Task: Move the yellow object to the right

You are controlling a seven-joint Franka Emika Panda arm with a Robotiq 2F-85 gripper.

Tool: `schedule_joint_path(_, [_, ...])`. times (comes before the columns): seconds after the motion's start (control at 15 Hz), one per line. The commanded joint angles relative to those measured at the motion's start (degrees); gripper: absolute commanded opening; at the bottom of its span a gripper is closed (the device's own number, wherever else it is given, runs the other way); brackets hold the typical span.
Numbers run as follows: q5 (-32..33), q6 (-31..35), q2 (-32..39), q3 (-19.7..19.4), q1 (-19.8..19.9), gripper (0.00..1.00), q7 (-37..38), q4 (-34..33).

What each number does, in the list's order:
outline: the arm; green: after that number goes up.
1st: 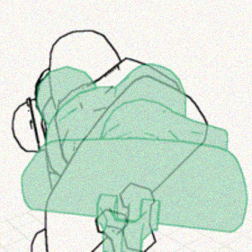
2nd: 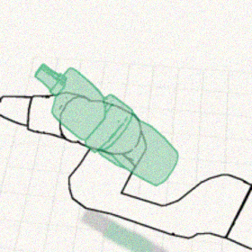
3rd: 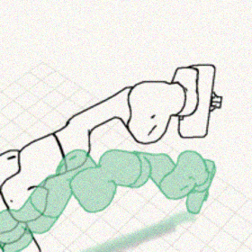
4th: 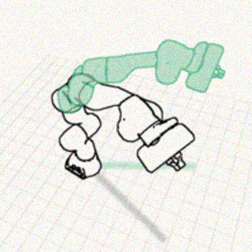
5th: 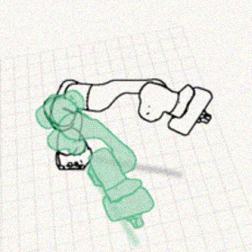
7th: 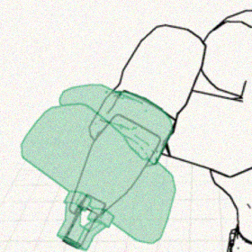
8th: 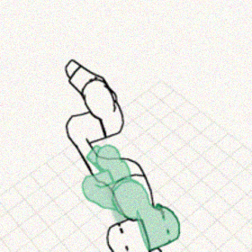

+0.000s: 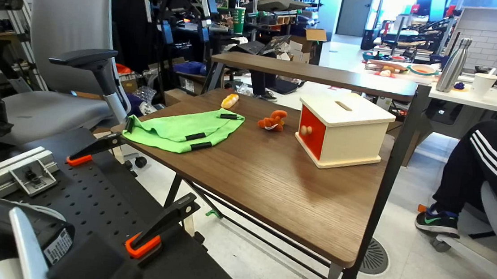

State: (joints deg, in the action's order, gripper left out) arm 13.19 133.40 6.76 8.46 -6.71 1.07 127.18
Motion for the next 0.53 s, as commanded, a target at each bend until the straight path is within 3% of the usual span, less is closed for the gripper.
schedule_joint_path(0.0, [2.44, 4.74, 12.93, -0.73, -1.70, 1.00, -0.07, -11.30])
schedule_joint_path(0.47, [-3.27, 9.40, 30.89, -0.26, -1.32, 1.00, -4.71, -28.76])
